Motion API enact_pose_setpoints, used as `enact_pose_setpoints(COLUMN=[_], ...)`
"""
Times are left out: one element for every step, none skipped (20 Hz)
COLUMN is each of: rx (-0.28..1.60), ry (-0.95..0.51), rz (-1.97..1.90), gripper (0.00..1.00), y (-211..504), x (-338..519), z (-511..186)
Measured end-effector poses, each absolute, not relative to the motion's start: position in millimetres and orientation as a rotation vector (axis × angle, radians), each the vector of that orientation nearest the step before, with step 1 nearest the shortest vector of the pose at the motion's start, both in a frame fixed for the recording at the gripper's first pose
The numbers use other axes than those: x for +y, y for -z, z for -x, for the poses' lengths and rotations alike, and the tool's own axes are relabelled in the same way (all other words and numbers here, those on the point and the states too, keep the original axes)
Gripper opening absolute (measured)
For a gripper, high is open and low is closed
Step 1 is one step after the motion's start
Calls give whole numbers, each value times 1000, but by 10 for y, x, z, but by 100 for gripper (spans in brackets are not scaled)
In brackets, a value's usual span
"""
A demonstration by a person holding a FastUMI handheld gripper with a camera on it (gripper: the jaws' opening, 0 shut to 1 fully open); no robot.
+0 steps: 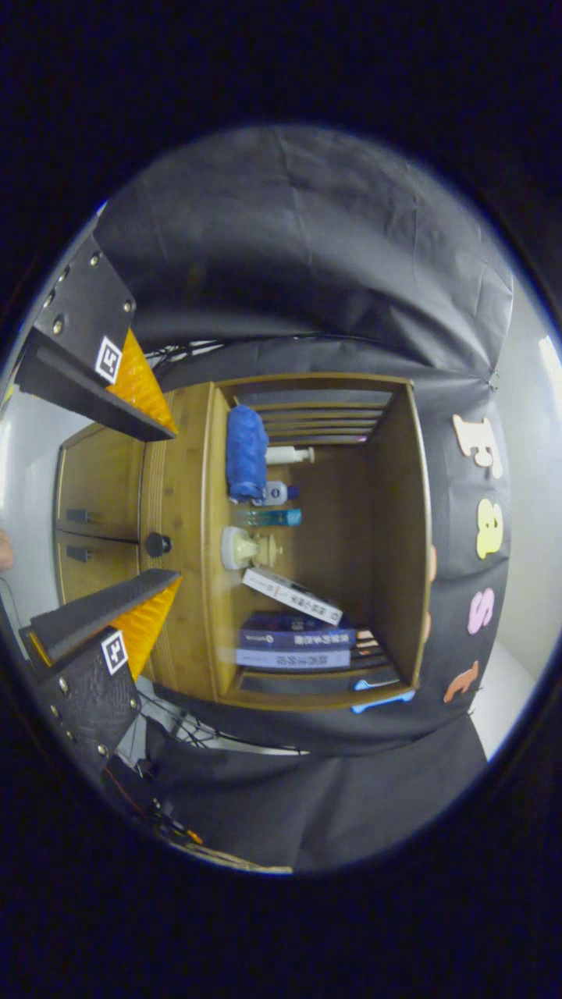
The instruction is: Pull open the drawer, take out the items inside it, and place them on the countertop above the cabinet.
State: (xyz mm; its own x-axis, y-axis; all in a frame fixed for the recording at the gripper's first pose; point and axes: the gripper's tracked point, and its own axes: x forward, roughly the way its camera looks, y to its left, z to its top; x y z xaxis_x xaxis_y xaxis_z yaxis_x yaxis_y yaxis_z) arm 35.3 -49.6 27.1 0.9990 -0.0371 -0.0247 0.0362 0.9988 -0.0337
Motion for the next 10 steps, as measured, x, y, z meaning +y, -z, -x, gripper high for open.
enact_pose_setpoints(rx=[6,-5,-4,7,-5,-27,-38,-38,-41,-45], ry=[53,48,44,58,55,30,25,42,76,105], rz=[42,23,-12,-56,-82,-98,-106,-97,-80,-59], gripper=[99,99,99,99,99,99,99,99,99,99], y=[-392,-513,-579,-611,-706,-818,-893,-937,-981,-1041], x=[-583,-605,-579,-598,-604,-571,-573,-627,-713,-794], z=[-302,-253,-223,-178,-156,-145,-127,-80,-36,7])
